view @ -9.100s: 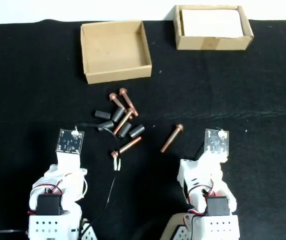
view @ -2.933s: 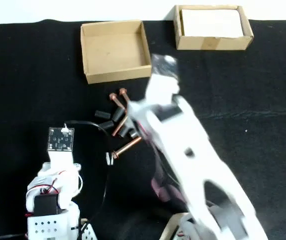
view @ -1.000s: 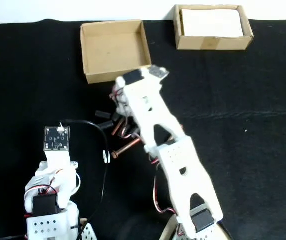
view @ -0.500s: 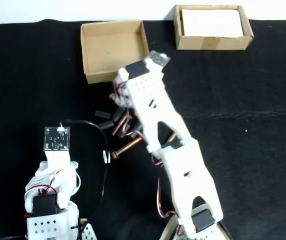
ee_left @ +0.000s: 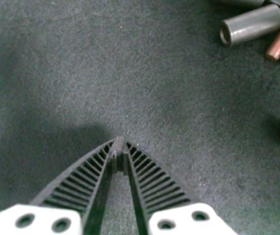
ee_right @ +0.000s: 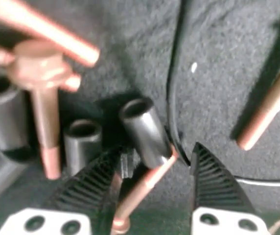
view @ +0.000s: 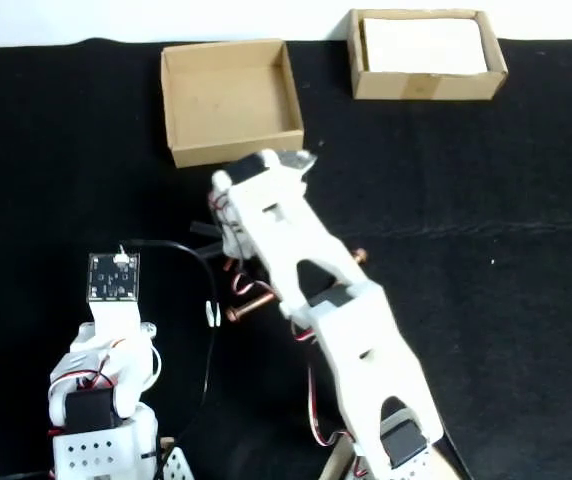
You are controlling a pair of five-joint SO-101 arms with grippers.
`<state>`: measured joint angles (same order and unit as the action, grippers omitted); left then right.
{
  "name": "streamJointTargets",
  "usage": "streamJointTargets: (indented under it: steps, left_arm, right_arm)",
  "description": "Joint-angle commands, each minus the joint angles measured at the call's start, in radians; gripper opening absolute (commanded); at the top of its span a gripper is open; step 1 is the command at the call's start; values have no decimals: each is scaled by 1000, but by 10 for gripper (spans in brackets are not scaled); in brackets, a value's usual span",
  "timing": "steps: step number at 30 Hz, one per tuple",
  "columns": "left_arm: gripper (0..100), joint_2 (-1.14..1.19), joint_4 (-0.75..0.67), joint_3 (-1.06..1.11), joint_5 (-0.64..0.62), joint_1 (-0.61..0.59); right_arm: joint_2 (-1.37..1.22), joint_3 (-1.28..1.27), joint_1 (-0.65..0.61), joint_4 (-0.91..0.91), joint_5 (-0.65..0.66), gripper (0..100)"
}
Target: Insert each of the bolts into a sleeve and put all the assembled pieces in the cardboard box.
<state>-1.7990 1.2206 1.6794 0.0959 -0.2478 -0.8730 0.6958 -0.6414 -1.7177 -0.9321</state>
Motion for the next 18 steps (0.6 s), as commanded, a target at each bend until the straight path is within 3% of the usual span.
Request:
streamJointTargets:
  steps: [1, 5, 13, 18]
  left_arm:
    - [9, 2, -15, 16, -2, -8]
    - [9, 2, -15, 16, -2, -8]
    - [9, 2, -15, 16, -2, -8]
    - [9, 2, -15, 16, -2, -8]
  right_arm:
    - [38, -2, 31, 22, 6, 193]
    - [38, -2, 41, 22, 21, 193]
    - [10, -2, 50, 53, 307, 193]
    - [-65, -2, 68, 74, 394, 193]
